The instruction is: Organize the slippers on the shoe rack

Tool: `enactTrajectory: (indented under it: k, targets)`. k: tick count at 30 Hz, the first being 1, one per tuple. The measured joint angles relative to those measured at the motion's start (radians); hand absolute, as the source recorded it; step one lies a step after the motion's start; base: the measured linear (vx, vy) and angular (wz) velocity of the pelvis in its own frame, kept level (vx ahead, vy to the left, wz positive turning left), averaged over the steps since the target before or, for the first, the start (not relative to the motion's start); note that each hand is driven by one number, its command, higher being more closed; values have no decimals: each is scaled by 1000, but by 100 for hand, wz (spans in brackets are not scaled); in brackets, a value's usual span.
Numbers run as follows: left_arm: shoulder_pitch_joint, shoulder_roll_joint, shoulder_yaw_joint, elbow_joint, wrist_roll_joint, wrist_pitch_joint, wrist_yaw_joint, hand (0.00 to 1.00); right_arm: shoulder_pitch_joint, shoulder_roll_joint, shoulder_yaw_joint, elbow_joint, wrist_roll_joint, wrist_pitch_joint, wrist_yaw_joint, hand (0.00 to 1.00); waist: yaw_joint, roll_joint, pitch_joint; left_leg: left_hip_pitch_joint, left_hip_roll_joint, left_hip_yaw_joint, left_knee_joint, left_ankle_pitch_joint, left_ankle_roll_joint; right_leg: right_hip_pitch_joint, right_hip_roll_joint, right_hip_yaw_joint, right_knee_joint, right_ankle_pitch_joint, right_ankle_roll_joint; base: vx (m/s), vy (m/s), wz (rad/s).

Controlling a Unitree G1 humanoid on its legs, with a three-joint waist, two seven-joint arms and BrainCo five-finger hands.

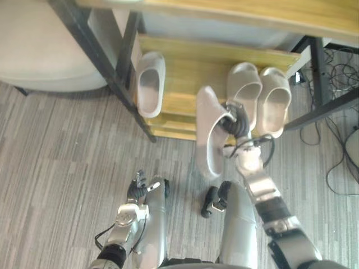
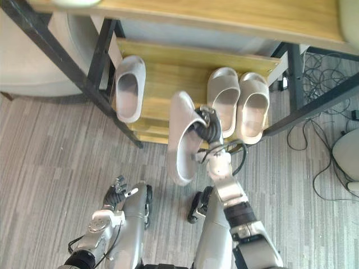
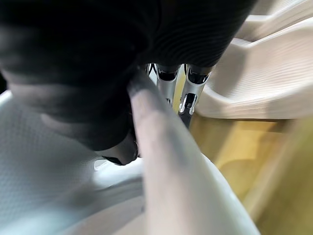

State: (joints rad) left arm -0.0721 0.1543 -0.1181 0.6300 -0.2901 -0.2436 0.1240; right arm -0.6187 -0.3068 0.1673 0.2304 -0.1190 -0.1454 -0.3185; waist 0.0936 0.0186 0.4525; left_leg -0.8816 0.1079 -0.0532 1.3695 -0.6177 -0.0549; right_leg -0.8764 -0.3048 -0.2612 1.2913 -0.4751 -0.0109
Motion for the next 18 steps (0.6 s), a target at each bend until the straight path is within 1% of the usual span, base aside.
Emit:
enactTrajectory:
  k: [2,4,6,7,9,11,16,18]
  targets:
    - [11,-19,14,-26,-11,-9,-1,0,-40,-26,-1,11,0,1,-8,100,7,8,4,-27,-11,-19,10,3,-5,-10,-13,-17,12,-10,-1,57,8,27]
    - [16,-33,23,-46,-26,-15,-1,0,-72,-40,-2,30,-2,10,-13,100,27,8,4,-50,-18,-28,15,7,-14,-20,-30,-34,26,-23,-4,86,-22,34]
    - [2,-37,30,-49,-26,-14,8,0,-105,-41,-1,47,-13,16,-16,100,30,7,4,-80,-20,-39,19,13,-23,-31,-40,-51,34,-33,-5,81,-46,33]
    - [-5,-47,44,-53,-25,-14,7,0,-141,-42,-1,73,-35,21,-17,100,32,7,5,-98,-19,-43,27,14,-25,-43,-46,-60,42,-38,-10,86,-43,25]
    - [-13,-53,55,-52,-26,-13,7,0,-169,-53,-1,104,-41,25,-21,100,35,6,6,-112,-21,-40,37,14,-26,-54,-56,-61,58,-47,-8,66,-27,16]
    - [-20,-58,57,-58,-26,-15,7,0,-215,-76,-1,168,-46,43,-35,100,40,6,7,-132,-26,-38,47,14,-26,-70,-69,-62,74,-57,-6,56,-25,17]
    - [-29,-63,62,-60,-27,-16,7,0,-290,-102,1,298,-79,58,-38,100,46,4,16,-138,-33,-37,45,14,-26,-74,-85,-63,84,-68,-3,53,-28,9]
    - [-39,-64,62,-65,-30,-27,7,0,-350,-122,5,365,-81,67,-43,100,51,4,16,-165,-33,-37,45,18,-30,-99,-86,-66,88,-68,-3,37,-28,3]
